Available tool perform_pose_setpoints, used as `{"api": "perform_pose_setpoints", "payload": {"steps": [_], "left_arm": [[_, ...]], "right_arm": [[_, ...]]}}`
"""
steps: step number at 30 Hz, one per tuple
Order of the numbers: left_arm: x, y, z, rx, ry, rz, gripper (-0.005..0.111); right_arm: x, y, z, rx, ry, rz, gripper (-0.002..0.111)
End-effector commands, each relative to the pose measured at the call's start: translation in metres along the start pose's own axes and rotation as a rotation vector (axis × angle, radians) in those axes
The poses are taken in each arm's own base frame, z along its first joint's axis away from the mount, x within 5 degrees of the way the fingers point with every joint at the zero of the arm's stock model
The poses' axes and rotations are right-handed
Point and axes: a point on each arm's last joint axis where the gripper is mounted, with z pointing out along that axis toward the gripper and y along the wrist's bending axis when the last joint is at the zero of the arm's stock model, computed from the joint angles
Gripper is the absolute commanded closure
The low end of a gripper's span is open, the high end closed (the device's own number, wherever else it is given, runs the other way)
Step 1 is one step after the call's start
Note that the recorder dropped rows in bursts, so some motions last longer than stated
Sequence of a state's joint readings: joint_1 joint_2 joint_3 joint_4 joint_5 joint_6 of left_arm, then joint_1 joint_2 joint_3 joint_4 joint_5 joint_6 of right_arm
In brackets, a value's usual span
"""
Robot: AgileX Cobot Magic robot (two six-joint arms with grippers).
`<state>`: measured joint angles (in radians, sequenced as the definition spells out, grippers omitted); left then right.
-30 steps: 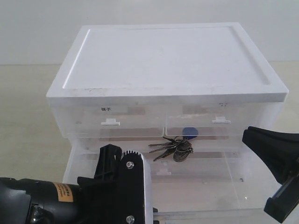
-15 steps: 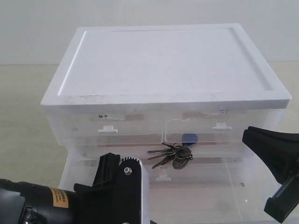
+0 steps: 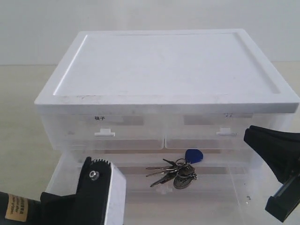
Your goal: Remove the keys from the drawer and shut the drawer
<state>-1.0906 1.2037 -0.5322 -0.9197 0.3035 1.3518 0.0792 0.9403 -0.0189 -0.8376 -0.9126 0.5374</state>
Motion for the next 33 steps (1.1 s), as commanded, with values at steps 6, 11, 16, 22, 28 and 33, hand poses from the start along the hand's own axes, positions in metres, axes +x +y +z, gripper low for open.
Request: {"api": "perform_pose_setpoints", "payload": {"steps": [6,11,16,22,28,33], "left_arm": [[0.004,0.009,0.018,-0.067,0.040,-0.047,0.099],[0.011,0.013,0.031,-0.081,0.081,-0.075,0.072],[0.009,0.010,0.028,-0.057,0.065,-0.122,0.042],[-0.002,0.003,0.010,-0.015,-0.016,-0.169,0.040],[-0.016,0.012,-0.015,-0.143,-0.157,-0.267,0.040],[-0.014,0.028,-0.014,-0.299,-0.173,-0.390,0.040]], "right_arm": [[-0.003,0.000,0.001,-0.006,-0.019,0.003,0.108],[-0.003,0.000,0.001,-0.006,-0.019,0.003,0.108],[-0.003,0.000,0.001,-0.006,-0.019,0.003,0.108],[-0.003,0.000,0.001,-0.006,-0.019,0.003,0.108],[-0.003,0.000,0.001,-0.006,-0.019,0.003,0.108],[-0.003,0.000,0.001,-0.006,-0.019,0.003,0.108]]}}
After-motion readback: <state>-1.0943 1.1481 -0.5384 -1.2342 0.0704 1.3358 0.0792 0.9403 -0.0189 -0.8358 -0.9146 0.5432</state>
